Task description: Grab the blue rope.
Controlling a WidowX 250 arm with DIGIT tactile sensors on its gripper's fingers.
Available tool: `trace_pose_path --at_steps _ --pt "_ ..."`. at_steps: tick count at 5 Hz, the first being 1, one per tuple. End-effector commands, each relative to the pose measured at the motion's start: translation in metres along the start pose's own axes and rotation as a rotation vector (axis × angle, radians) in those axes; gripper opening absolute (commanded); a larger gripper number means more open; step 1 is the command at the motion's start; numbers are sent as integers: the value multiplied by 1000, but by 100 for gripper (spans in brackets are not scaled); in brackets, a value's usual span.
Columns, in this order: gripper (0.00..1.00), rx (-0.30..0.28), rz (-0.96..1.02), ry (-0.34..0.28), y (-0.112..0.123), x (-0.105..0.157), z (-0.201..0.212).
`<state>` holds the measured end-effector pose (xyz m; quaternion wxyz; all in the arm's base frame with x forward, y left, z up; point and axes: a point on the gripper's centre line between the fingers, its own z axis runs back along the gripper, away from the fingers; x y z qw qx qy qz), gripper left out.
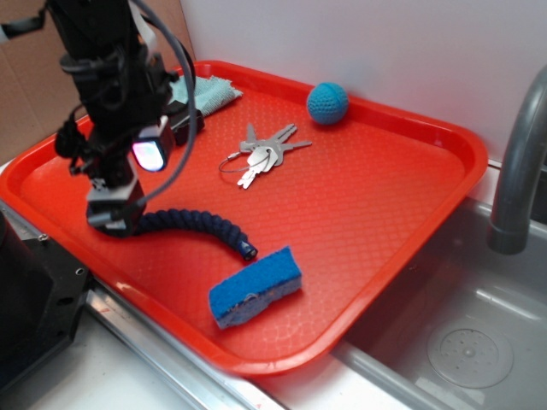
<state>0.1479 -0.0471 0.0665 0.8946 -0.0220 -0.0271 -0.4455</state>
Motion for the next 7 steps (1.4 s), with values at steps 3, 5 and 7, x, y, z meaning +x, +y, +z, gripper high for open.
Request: trace_pose_path --at_steps 3,5,7 --pt "90 -24 -51 41 17 23 -34" --pt "0 -70 -51 84 23 25 -25" --pt "100 -90 -30 88 19 25 -19"
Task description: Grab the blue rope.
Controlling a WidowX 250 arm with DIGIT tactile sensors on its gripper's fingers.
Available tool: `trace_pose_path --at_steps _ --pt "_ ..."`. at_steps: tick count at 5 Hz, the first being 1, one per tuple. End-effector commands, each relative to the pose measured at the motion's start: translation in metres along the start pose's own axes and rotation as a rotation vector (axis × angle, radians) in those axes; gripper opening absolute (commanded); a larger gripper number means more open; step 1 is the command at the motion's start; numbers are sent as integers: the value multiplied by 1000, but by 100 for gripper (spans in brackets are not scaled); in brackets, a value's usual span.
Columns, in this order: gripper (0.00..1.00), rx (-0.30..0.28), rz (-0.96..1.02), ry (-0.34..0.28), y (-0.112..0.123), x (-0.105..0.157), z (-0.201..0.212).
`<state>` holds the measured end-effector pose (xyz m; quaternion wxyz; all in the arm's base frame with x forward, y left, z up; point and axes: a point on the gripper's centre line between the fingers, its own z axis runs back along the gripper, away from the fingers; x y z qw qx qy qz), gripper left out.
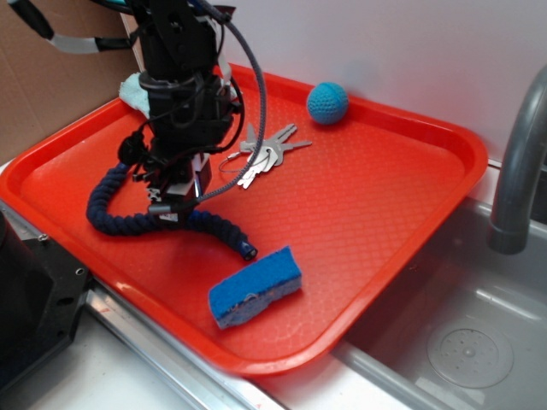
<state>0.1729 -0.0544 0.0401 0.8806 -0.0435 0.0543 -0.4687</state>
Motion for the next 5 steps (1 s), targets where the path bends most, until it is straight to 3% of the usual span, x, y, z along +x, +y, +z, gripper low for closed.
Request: trace_pose_path --at_steps 1,4,5 --pt "100 23 18 -39 3 5 9" --pt "100 23 18 -39 3 5 9" --pt "100 65 -45 -30 8 9 -21"
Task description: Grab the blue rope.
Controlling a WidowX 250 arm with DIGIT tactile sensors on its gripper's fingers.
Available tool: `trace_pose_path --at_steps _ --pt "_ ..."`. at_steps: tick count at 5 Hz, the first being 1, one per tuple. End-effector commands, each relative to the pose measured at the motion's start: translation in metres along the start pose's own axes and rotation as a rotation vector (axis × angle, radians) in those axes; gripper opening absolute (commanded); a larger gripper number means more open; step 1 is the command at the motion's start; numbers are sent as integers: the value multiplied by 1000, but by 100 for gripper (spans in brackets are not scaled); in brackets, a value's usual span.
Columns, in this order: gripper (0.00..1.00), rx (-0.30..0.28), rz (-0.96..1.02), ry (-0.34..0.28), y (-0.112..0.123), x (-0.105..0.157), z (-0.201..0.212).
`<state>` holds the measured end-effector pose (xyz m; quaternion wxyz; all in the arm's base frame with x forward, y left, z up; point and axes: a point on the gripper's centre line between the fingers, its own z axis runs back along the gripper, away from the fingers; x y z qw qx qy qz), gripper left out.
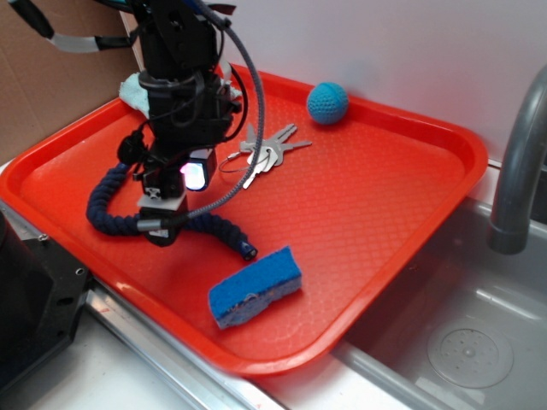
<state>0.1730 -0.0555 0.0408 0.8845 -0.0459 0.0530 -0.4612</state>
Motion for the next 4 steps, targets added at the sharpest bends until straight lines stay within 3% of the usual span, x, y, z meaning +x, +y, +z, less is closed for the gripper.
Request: trace_pose_path --at_steps 1,2,3,4 --pt "100 80 -95 -39 10 9 -42" --pt "79 62 -106 -34 14 15 -46" --pt "0 53 -99 -34 10 15 -44" --pt "0 58 -101 -35 7 14 -39"
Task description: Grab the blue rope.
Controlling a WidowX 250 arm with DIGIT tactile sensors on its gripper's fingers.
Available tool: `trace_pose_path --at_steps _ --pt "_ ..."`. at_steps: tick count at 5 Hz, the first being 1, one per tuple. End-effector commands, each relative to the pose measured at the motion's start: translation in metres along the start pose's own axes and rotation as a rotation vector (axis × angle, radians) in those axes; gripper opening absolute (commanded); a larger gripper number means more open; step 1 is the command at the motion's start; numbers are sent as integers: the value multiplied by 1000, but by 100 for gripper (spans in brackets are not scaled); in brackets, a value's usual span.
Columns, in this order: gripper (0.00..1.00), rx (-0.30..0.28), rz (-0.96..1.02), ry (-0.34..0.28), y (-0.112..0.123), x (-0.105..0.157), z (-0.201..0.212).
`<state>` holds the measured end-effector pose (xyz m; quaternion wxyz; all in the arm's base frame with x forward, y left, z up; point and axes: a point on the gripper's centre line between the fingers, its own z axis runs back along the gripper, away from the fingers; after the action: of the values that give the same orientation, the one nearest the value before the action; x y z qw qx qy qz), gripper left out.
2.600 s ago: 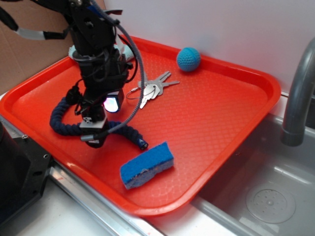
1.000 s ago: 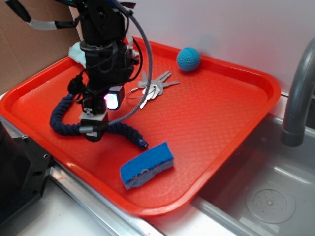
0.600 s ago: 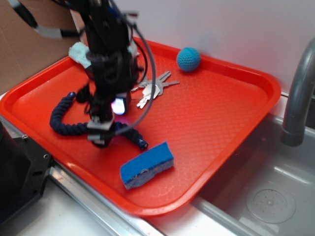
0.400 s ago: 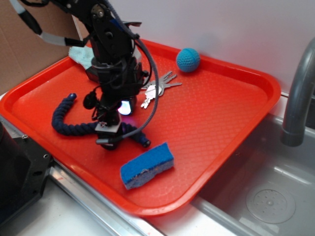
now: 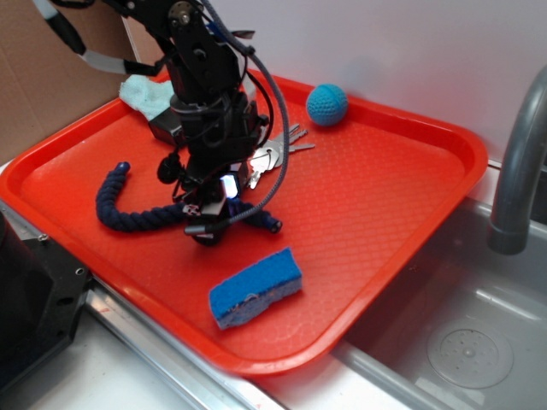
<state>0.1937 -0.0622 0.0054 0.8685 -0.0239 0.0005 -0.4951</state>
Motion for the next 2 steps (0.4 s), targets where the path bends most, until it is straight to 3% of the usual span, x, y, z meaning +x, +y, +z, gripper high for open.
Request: trace_pose_path --at_steps 1,2 --pt "0 -31 11 54 -14 -6 4" --pt "0 -28 265 223 -10 -13 55"
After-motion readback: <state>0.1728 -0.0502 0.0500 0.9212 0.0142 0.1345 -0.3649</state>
